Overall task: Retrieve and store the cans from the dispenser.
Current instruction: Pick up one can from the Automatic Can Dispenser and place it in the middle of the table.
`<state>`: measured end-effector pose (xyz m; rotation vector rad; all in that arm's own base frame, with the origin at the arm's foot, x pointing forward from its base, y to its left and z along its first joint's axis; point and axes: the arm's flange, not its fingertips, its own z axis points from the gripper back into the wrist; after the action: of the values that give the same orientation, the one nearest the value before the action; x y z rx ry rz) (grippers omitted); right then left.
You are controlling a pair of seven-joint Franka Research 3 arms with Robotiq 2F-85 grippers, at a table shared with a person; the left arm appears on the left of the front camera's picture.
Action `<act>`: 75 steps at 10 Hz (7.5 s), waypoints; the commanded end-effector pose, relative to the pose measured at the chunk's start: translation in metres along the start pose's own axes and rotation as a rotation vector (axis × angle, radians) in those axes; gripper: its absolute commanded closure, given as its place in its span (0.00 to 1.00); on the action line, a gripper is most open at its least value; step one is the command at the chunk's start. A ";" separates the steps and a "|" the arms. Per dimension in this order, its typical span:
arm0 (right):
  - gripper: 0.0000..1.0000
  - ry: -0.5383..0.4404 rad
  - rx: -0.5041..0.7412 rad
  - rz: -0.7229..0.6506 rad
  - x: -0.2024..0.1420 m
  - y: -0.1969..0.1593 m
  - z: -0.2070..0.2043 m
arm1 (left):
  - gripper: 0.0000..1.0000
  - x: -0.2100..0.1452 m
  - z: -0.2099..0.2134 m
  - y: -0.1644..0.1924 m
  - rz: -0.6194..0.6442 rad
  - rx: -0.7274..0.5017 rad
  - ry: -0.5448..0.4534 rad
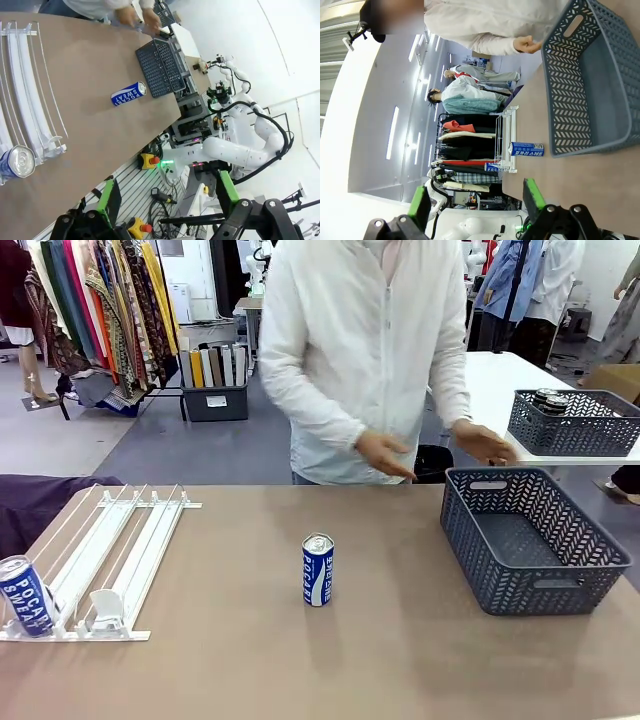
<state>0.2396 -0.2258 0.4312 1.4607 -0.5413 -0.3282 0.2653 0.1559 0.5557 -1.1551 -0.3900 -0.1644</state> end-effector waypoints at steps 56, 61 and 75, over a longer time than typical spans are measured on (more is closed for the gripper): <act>0.00 -0.003 0.013 0.025 0.001 0.002 0.000 | 1.00 0.018 -0.072 -0.063 -0.096 0.995 0.199; 0.00 -0.003 0.013 0.025 0.001 0.002 0.000 | 1.00 0.100 -0.327 -0.135 -0.357 0.975 0.289; 0.00 -0.003 0.013 0.025 0.001 0.002 0.000 | 1.00 0.057 -0.624 -0.036 -0.491 0.896 0.702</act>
<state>0.2395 -0.2255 0.4316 1.4605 -0.5416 -0.3267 0.4421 -0.4309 0.3882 -0.0403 -0.0812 -0.7098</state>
